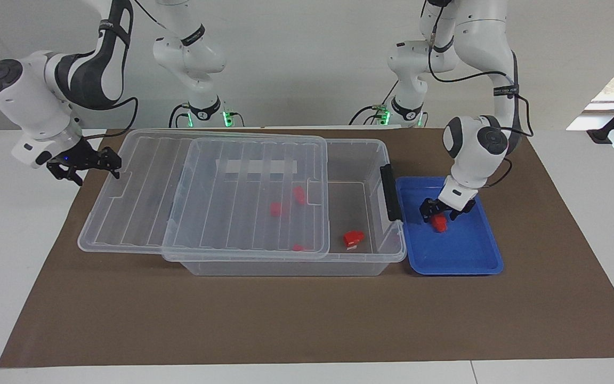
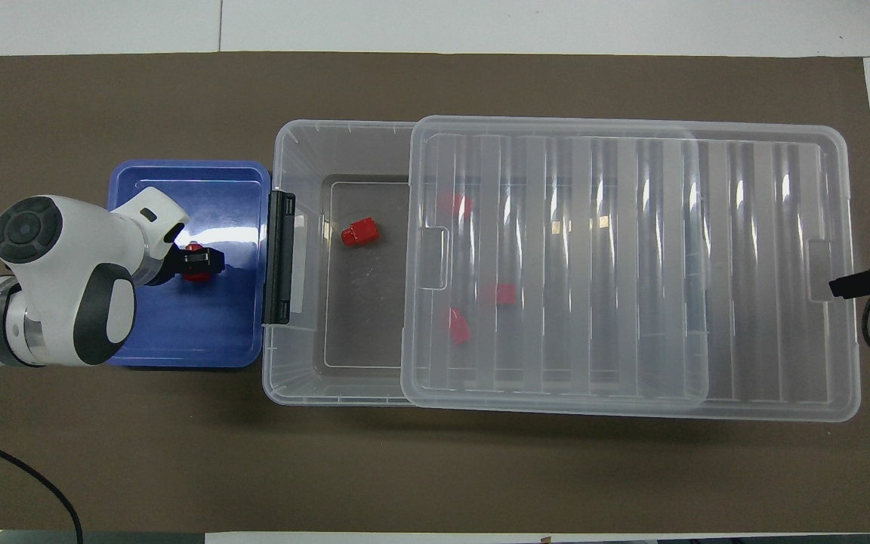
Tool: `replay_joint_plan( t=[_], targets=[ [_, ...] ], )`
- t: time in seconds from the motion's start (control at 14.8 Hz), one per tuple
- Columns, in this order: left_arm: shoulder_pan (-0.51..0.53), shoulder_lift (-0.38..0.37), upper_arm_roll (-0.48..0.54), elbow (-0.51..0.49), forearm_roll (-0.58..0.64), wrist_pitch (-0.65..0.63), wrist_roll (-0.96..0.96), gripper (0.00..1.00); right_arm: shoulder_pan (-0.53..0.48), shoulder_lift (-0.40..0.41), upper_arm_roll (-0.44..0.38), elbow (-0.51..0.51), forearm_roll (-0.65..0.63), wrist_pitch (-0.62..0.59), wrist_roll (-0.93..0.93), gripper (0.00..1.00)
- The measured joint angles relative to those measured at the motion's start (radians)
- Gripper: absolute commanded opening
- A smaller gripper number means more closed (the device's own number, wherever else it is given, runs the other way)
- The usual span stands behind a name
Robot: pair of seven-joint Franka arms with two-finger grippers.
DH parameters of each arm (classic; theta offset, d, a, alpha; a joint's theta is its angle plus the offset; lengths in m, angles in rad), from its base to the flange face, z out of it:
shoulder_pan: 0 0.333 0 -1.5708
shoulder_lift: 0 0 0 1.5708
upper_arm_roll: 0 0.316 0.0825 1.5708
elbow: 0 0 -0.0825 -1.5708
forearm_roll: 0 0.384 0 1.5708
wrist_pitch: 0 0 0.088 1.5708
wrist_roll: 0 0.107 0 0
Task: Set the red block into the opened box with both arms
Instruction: 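Lift the red block out of the blue tray with the left gripper, then carry the red block into the open box and release it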
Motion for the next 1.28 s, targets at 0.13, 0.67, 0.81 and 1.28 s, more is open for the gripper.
replay_joint_plan(
  t=[0.13,0.67,0.81,1.28],
  targets=[
    [0.000,-0.007,0.000,0.000,0.000,-0.023,-0.004,0.00,-0.005,0.000,0.000,0.000,0.000,0.001,-0.011,1.00],
    [0.001,-0.072,0.005,0.008,0.000,-0.084,-0.004,0.00,-0.037,0.000,-0.002,0.001,-0.028,0.004,-0.057,1.00],
    [0.001,-0.103,0.005,0.056,-0.001,-0.188,-0.005,0.00,-0.037,0.000,-0.002,0.001,-0.028,0.004,-0.057,1.00],
    [-0.016,-0.211,-0.034,0.245,-0.002,-0.423,-0.029,0.00,-0.075,0.000,-0.003,0.001,-0.030,0.028,-0.115,1.00]
  ],
)
